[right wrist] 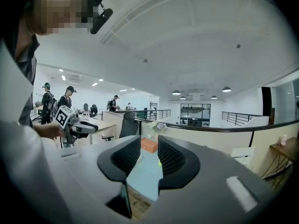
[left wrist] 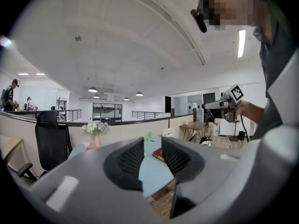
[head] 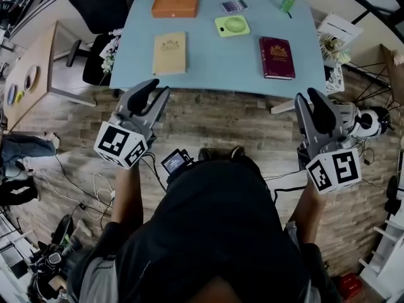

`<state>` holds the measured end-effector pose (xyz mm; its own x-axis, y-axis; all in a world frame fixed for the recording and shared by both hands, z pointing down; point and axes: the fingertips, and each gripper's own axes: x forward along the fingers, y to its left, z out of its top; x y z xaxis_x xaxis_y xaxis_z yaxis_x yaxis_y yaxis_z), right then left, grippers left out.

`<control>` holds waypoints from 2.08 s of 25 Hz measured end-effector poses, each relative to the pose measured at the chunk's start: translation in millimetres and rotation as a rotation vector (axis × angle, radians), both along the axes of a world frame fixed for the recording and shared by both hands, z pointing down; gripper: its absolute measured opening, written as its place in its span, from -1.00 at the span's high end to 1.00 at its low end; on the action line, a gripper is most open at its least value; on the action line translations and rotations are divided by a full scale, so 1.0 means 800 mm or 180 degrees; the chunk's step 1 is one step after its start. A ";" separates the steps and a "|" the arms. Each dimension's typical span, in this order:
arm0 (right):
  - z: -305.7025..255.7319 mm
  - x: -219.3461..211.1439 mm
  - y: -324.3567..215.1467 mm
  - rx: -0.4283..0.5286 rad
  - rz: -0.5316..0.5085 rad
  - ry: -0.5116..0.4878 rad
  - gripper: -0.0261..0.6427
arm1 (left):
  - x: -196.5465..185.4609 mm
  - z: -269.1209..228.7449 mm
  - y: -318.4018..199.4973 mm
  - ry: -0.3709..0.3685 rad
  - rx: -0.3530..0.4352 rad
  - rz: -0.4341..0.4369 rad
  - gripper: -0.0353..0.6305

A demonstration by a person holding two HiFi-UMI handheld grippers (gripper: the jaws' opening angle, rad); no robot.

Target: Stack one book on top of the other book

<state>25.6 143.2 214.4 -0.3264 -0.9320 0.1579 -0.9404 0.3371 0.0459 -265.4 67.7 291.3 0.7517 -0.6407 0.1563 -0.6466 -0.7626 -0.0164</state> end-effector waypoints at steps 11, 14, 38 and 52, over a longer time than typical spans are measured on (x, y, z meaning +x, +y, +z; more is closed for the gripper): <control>0.002 -0.002 -0.005 -0.0073 0.0124 -0.0053 0.58 | -0.001 0.016 -0.005 0.0066 -0.0083 0.0089 0.39; 0.005 0.007 -0.014 -0.0069 0.0083 -0.0083 0.58 | 0.008 0.018 -0.007 0.0037 -0.0084 0.0070 0.39; 0.050 0.165 -0.179 -0.0209 -0.0459 -0.0369 0.58 | 0.153 0.018 -0.079 -0.0166 -0.0170 -0.0495 0.39; 0.068 0.225 -0.244 -0.0263 -0.0727 -0.0489 0.58 | 0.206 0.017 -0.101 -0.0348 -0.0295 -0.0869 0.39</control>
<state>206.0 -51.9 269.1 -0.5522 -0.8177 0.1627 -0.8335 0.5375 -0.1277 -100.3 -13.3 304.9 0.5293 -0.7959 0.2939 -0.8260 -0.5625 -0.0357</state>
